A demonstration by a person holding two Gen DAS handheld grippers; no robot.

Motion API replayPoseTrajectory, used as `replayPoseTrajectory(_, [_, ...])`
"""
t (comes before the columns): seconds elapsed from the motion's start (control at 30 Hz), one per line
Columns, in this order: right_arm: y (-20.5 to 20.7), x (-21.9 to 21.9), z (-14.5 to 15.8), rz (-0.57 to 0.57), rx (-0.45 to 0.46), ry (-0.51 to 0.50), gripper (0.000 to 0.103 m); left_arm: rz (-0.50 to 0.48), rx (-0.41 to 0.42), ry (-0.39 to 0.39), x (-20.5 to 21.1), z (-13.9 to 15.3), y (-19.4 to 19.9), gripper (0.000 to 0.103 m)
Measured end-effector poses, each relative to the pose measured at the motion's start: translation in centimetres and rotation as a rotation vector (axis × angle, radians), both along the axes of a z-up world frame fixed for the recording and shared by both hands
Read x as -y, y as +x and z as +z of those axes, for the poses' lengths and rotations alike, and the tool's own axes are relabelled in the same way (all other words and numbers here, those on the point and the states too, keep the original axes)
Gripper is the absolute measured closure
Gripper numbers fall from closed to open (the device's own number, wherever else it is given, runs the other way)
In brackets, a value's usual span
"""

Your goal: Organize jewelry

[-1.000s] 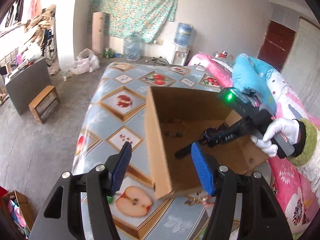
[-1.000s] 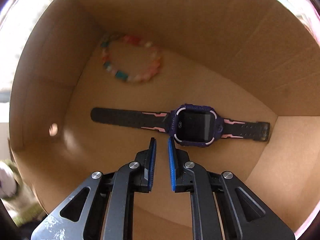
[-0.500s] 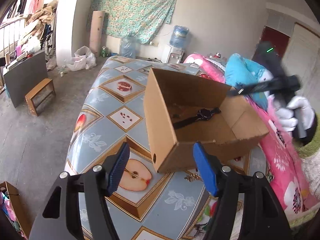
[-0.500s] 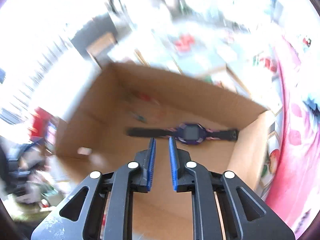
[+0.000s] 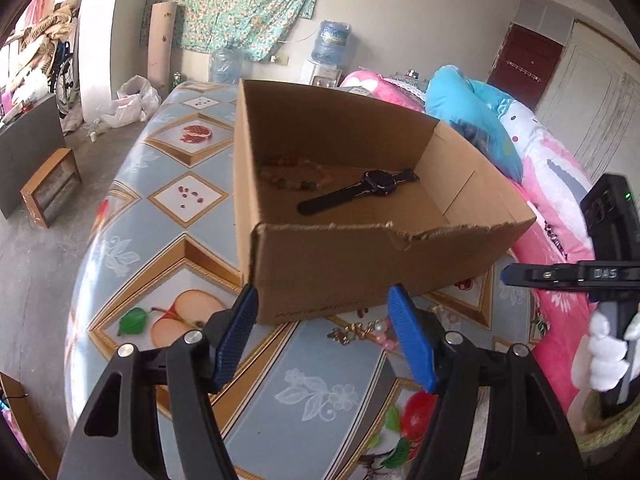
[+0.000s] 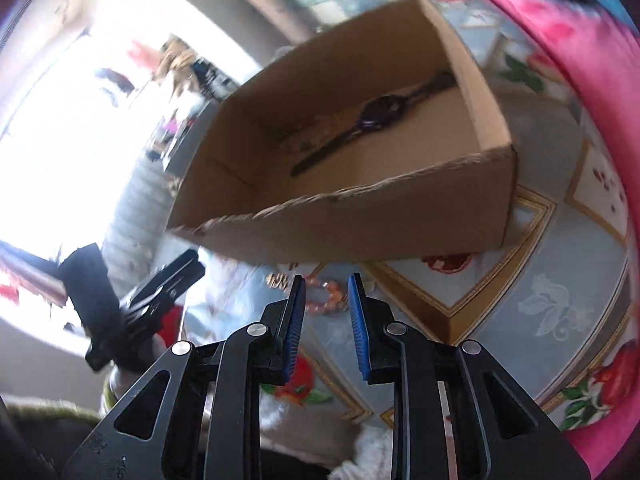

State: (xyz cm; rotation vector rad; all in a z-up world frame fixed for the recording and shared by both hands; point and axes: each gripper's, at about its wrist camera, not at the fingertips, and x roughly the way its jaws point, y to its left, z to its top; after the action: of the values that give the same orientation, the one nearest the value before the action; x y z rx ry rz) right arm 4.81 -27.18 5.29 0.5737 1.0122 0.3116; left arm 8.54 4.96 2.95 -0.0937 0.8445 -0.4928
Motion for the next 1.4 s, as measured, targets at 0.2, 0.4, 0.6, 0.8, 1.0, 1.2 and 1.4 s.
replayPoseTrajectory(0.2, [1.5, 0.5, 0.8, -0.069, 0.055, -0.024, 0.08, 0.039, 0.005, 0.003, 0.6, 0.2, 0.3, 0.035])
replayPoseTrajectory(0.4, [1.5, -0.3, -1.6, -0.017, 0.074, -0.097, 0.08, -0.107, 0.039, 0.083, 4.5, -0.7, -2.3, 0.035])
replayPoseTrajectory(0.6, [-2.1, -0.4, -6.6, -0.019, -0.031, -0.187, 0.08, -0.293, 0.078, 0.277, 10.8, -3.0, -4.1, 0.04])
replayPoseTrajectory(0.8, [-3.1, 0.6, -7.5, -0.039, -0.056, -0.143, 0.08, -0.392, 0.077, 0.4, 13.5, -5.1, -3.6, 0.058])
replayPoseTrajectory(1.0, [-2.5, 1.3, -8.1, -0.043, -0.048, -0.117, 0.08, -0.425, 0.035, 0.417, 14.0, -5.8, -2.6, 0.079])
replayPoseTrajectory(1.2, [-3.5, 2.7, -8.6, -0.04, -0.042, -0.093, 0.08, -0.447, 0.028, 0.399, 13.9, -5.3, -2.3, 0.094])
replayPoseTrajectory(1.4, [-3.0, 3.1, -8.8, -0.041, -0.044, -0.096, 0.081, -0.389, 0.045, 0.28, 11.5, -1.4, -1.4, 0.094])
